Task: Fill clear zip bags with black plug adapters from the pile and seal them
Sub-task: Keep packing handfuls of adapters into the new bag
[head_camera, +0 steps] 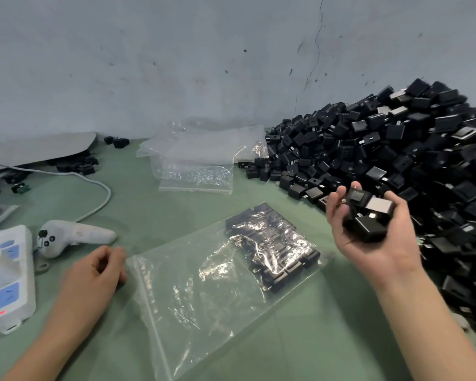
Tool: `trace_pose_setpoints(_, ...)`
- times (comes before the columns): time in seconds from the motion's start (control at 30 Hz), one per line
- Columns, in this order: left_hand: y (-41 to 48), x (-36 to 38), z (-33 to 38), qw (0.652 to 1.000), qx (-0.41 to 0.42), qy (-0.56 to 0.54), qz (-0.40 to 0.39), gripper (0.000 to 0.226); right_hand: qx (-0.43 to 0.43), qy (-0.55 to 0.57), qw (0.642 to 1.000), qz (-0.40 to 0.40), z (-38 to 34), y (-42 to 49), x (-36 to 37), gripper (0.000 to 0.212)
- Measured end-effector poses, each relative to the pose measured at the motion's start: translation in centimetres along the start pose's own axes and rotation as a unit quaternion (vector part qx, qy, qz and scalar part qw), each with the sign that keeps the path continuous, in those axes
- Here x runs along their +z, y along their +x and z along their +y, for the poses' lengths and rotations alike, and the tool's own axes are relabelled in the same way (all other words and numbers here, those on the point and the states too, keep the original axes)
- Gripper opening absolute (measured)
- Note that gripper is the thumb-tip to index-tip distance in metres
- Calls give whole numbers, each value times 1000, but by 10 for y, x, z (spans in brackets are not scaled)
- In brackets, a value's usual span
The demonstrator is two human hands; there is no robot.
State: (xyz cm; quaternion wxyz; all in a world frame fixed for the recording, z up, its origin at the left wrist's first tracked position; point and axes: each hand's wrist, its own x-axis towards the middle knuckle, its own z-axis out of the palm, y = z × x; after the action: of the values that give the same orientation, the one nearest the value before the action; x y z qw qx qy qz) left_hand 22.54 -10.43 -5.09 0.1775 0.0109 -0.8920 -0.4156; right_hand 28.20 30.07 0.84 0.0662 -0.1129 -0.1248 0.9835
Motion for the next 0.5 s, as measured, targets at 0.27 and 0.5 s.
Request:
trace_pose_setpoints(0.27,3,0,-10,1000,22,9,-12,34,-299,-687,615,246,-47,-34,-13,46)
trace_pose_setpoints(0.5,2,1,-10,999,25,28,-4,33,-123,-905,292,286,-29,-34,-29,51)
